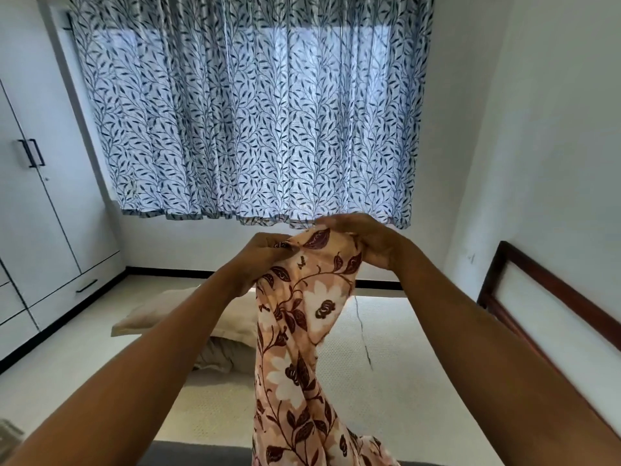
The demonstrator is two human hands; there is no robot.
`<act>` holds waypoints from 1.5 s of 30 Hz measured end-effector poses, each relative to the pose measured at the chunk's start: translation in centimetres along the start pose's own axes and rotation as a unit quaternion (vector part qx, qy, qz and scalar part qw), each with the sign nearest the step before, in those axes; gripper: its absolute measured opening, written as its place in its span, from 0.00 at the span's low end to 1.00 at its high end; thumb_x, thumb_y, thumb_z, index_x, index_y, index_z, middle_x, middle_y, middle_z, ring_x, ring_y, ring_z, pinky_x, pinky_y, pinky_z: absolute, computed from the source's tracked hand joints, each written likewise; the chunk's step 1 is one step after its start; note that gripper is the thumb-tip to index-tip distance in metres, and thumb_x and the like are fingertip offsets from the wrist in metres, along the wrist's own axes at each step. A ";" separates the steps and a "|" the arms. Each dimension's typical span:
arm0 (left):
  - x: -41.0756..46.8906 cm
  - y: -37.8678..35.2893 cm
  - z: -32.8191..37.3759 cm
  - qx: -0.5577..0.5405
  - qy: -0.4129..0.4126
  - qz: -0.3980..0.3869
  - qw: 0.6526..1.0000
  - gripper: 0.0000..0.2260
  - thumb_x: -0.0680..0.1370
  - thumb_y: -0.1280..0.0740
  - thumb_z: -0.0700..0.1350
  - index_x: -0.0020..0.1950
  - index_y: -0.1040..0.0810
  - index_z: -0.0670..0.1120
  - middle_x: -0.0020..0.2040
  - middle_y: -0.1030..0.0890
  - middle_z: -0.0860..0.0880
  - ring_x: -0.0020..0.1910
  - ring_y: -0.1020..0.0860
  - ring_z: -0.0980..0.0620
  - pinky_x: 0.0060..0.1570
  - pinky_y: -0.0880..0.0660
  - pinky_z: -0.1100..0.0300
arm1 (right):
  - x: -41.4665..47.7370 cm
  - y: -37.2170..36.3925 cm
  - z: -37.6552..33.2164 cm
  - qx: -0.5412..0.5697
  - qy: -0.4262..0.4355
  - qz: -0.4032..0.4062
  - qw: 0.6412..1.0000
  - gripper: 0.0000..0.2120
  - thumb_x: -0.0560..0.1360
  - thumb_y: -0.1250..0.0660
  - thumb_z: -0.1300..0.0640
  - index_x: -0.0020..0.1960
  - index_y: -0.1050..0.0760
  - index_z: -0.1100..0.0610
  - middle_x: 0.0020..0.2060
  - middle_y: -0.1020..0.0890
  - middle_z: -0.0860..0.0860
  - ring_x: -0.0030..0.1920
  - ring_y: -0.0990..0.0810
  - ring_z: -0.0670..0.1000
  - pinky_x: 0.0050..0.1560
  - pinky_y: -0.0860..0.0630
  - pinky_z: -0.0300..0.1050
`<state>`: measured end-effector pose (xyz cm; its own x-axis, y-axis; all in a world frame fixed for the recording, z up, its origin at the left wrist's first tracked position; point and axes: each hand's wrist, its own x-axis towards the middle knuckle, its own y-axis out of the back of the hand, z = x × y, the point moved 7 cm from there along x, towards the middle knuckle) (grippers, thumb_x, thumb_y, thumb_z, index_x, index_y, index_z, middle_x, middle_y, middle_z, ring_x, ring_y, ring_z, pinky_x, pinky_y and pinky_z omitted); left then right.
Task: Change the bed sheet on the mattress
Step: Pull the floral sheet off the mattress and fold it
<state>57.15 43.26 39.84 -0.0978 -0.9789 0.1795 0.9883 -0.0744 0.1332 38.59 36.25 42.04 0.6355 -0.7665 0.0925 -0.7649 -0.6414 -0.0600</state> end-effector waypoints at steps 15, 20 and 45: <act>-1.5 -0.3 -4.6 0.029 0.050 0.027 0.998 0.16 0.73 0.24 0.52 0.48 0.15 0.39 0.43 0.14 0.41 0.38 0.17 0.47 0.38 0.19 0.57 | 1.9 1.5 -4.0 -0.326 0.110 0.272 0.899 0.18 0.85 0.42 0.50 0.51 0.21 0.62 0.43 0.18 0.59 0.44 0.20 0.58 0.46 0.24 0.53; -3.5 -0.8 -9.4 0.021 0.128 -0.015 0.991 0.17 0.77 0.30 0.55 0.51 0.16 0.41 0.42 0.15 0.45 0.37 0.18 0.51 0.37 0.24 0.61 | 1.4 4.8 -6.1 -0.256 0.140 0.401 0.868 0.14 0.85 0.46 0.53 0.48 0.25 0.56 0.40 0.21 0.54 0.43 0.21 0.56 0.46 0.24 0.51; -1.7 -1.8 -10.1 0.376 0.058 0.045 0.924 0.15 0.78 0.29 0.49 0.31 0.22 0.47 0.30 0.21 0.49 0.31 0.23 0.53 0.35 0.27 0.59 | -1.0 -1.1 -6.5 -0.372 0.148 0.122 0.908 0.11 0.76 0.37 0.58 0.41 0.16 0.54 0.38 0.16 0.48 0.41 0.18 0.49 0.48 0.23 0.46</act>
<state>56.76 43.13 29.44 0.0373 -0.9917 0.1227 0.6273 0.1189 0.7697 38.15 37.94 48.49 0.4646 -0.7708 0.4358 -0.8092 -0.1696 0.5626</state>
